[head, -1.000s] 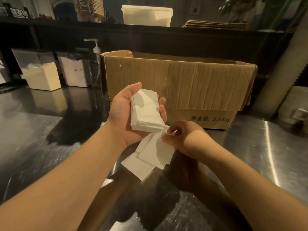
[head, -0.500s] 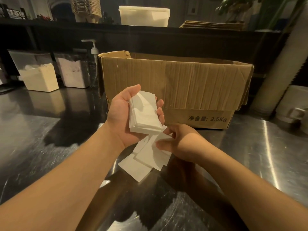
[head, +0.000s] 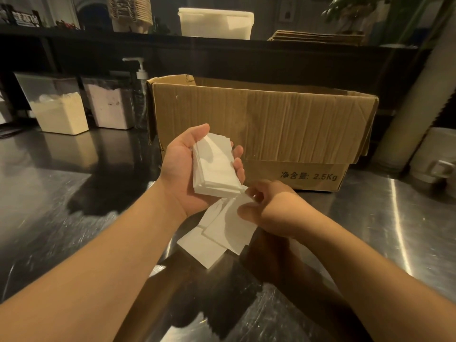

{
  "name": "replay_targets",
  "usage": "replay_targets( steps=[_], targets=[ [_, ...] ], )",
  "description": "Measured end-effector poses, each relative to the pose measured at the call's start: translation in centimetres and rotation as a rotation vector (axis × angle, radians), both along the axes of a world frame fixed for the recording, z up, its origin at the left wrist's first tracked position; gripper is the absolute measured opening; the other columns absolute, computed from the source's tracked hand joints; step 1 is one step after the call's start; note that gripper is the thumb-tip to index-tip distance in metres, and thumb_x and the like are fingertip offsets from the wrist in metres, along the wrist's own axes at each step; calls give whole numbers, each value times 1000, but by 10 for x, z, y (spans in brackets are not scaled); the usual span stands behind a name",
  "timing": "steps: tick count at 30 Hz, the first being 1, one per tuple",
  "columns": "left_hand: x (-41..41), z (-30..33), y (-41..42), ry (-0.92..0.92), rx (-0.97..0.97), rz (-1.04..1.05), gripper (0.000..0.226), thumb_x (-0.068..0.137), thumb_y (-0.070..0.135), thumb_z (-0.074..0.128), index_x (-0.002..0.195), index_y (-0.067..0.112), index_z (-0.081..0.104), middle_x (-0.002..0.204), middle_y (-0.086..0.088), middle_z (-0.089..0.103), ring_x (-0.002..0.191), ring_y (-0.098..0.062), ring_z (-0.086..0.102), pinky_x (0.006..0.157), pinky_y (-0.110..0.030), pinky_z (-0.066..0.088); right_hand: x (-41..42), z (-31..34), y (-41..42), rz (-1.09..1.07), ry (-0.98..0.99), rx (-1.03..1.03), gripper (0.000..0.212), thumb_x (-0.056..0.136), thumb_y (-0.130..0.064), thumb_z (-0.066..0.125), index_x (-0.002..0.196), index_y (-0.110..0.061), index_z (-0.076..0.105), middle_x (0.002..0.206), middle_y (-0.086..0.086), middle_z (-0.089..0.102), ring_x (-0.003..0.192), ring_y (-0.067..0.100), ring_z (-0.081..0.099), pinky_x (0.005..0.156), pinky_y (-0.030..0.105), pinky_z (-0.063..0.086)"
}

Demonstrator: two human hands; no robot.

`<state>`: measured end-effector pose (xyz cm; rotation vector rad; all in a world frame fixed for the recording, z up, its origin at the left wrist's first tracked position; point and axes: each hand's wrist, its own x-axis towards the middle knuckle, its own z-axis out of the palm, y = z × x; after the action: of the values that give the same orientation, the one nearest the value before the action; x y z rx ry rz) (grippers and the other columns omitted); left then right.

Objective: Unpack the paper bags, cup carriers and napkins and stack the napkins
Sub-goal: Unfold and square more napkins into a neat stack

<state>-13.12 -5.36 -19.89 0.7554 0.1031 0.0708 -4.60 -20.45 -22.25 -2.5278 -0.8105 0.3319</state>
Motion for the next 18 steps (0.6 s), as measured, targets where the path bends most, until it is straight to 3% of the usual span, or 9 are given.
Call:
replay_targets(
  steps=[2,4,10,13,18],
  targets=[
    [0,0,0,-1,10,-2,50,89,51,57,128,19,54,99,-9,68,76,-21,64,70,-34,59,0,-1,2,-26,-108,-140,48,86,-57,64,128,-35,58,129,-2,53,124,27,46,106,45,41],
    [0,0,0,2,18,-3,49,90,51,56,127,19,54,99,-9,68,76,-21,65,71,-34,59,0,-1,3,-65,-129,-170,53,89,-63,58,133,-34,56,133,0,52,128,29,43,106,46,37],
    [0,0,-1,13,15,6,50,90,51,56,128,19,55,99,-9,68,75,-21,65,72,-35,57,2,0,0,-35,-25,-122,32,87,-56,64,104,-30,72,104,-2,69,102,25,62,100,45,49],
    [1,-2,0,12,2,-4,53,89,51,58,131,19,54,100,-10,68,75,-22,65,71,-35,58,1,2,1,-7,33,-110,25,84,-55,71,95,-33,72,99,-6,70,101,24,62,100,43,51],
    [2,-2,1,14,0,6,54,89,50,59,133,19,54,101,-10,67,74,-22,65,68,-36,59,2,9,-2,-16,36,-145,22,86,-53,66,89,-31,69,99,-4,70,98,23,64,96,41,55]
  ],
)
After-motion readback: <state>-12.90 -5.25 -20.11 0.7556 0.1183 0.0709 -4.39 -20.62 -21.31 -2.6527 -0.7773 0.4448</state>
